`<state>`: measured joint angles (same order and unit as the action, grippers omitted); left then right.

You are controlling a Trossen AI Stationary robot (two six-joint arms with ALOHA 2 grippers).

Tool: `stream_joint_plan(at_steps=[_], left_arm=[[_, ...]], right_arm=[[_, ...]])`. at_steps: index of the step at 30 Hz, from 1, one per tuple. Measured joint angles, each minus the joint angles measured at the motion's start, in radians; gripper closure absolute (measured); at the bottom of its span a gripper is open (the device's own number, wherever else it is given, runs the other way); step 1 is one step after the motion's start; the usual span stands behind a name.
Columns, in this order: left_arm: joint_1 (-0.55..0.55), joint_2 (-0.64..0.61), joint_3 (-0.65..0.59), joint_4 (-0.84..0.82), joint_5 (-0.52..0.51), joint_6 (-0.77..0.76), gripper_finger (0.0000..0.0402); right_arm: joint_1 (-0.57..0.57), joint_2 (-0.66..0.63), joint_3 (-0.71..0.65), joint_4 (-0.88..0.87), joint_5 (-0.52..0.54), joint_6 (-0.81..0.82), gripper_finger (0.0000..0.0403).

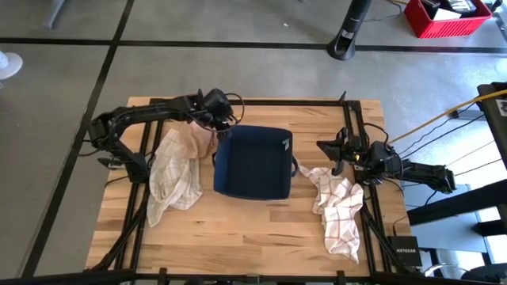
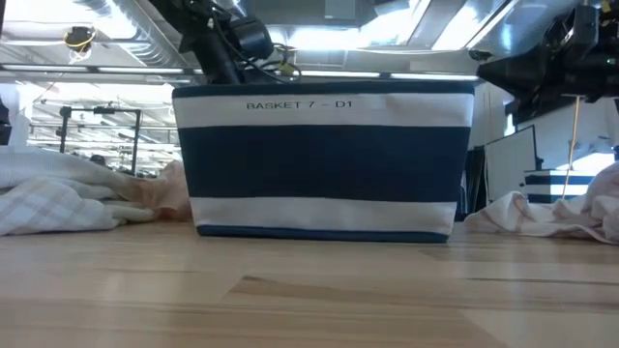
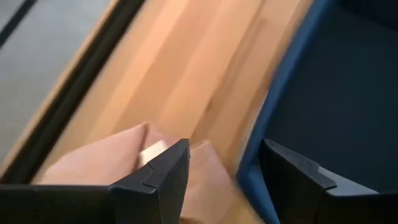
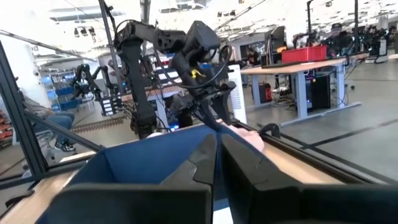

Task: Fold towel
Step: Move the blue laundry bin to the top right

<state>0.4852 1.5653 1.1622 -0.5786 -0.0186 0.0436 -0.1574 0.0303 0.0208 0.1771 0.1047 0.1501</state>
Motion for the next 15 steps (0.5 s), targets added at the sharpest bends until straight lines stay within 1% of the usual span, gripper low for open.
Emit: stream_joint_plan(at_steps=[3, 6, 9, 10, 12, 15], left_arm=[[-0.008, -0.004, 0.0, -0.012, 0.033, 0.007, 0.0222], [-0.014, -0.003, -0.002, -0.052, 0.035, 0.017, 0.0227], [-0.011, 0.017, -0.01, -0.047, 0.03, 0.021, 0.0242], [-0.01, 0.027, -0.011, -0.045, 0.031, 0.021, 0.0253], [-0.012, 0.039, -0.012, -0.009, 0.03, 0.013, 0.0286], [-0.017, 0.04, -0.012, 0.053, 0.03, -0.01, 0.0358]], right_arm=[[0.0, 0.0, 0.0, -0.006, 0.0, 0.0, 0.0377], [0.0, 0.0, 0.0, -0.006, 0.0, 0.0, 0.0377], [0.0, 0.0, 0.0, 0.002, 0.0, 0.0, 0.0377], [0.0, 0.0, 0.0, 0.008, 0.0, 0.0, 0.0377], [0.0, 0.0, 0.0, 0.01, 0.0, 0.001, 0.0377], [0.0, 0.0, 0.0, 0.047, -0.011, 0.001, 0.0377]])
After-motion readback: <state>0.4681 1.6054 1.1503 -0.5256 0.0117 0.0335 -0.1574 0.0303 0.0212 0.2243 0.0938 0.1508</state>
